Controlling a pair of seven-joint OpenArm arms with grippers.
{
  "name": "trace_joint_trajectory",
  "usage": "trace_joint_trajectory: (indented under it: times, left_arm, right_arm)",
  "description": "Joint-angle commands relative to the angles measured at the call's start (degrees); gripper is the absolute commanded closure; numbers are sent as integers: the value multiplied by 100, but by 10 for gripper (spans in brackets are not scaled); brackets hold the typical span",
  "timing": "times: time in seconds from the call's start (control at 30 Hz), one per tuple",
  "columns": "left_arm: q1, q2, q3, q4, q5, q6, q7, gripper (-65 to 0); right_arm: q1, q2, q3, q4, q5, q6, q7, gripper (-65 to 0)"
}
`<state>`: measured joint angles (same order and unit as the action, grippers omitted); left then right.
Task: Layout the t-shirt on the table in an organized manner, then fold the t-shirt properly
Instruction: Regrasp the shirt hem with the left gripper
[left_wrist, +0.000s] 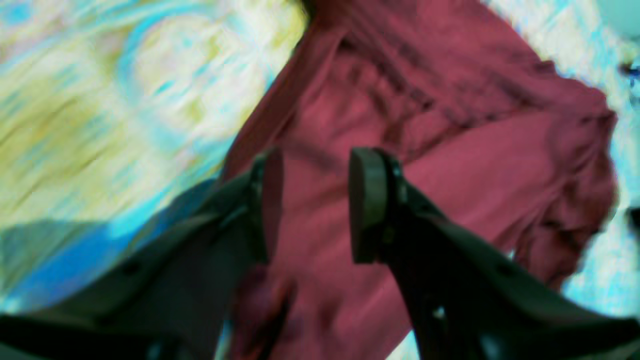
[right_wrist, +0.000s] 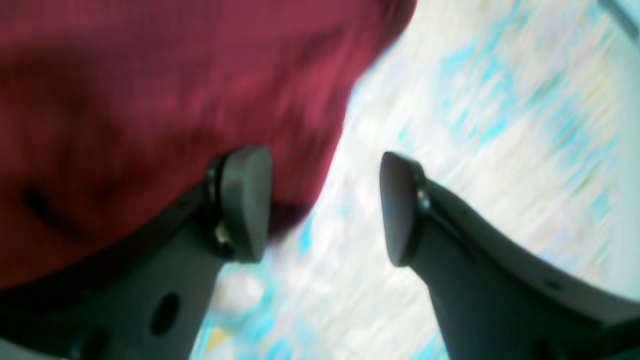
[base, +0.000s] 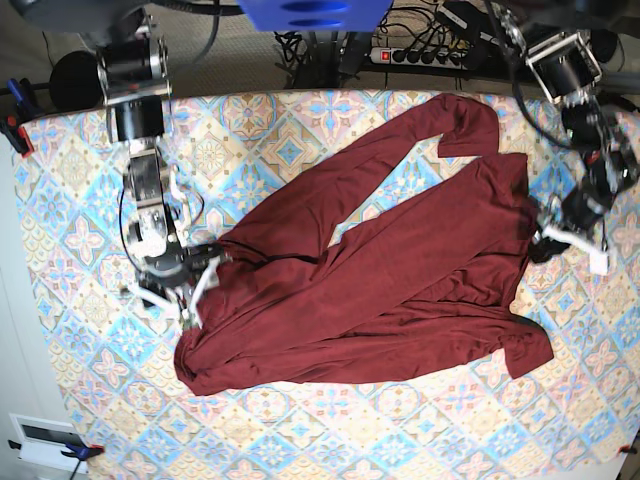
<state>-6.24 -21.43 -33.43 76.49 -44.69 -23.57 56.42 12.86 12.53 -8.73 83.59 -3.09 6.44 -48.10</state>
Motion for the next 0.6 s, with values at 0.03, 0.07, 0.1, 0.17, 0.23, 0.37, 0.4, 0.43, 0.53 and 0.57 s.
trace_joint_trajectory:
  times: [0.03,0.07,0.1,0.17,0.23,0.37,0.4,0.43,0.53,0.57]
  left_arm:
    - [-453,-129,-37,-189,130,-30,-126,-221]
    - [-629,-121,-37,-357,280,-30,-126,-222]
    - [-875,-94,-28,-550,482,-30,-126,-223]
    - [-1323,90,16,-981,992,-30,-135,-223]
    - [-1640,125,262,-1271,1475,-30,-319,-224]
    - [-1851,134,1281,-1781,1950,-21,-1225,-224]
    - [-1868,134,1580,-1921,1976,-21,-1506,-224]
    - [-1930,134,1827,-2062,2003,-21,-1735,-224]
    - [-2053,134,2292,-2528,2047,-12,-2086,-224]
    - [-2062,134,2354,-2677,2073,-12,-2165,-224]
  right_arm:
    - [-77,-1,16,384,-3,-6,207,-332]
    - [-183,-1,16,463,-3,-6,207,-332]
    - [-288,-1,16,533,-3,-6,207,-332]
    - [-517,-1,16,674,-3,-6,207,-332]
    - [-684,-1,16,788,-3,-6,207,-332]
    - [-869,-1,16,964,-3,-6,207,-332]
    - [-913,-1,16,1008,-3,-6,207,-332]
    - [-948,-10,16,1043,-3,-6,207,-332]
    - [-965,-10,16,1105,-3,-6,207,-332]
    - [-965,-10,16,1105,-3,-6,207,-332]
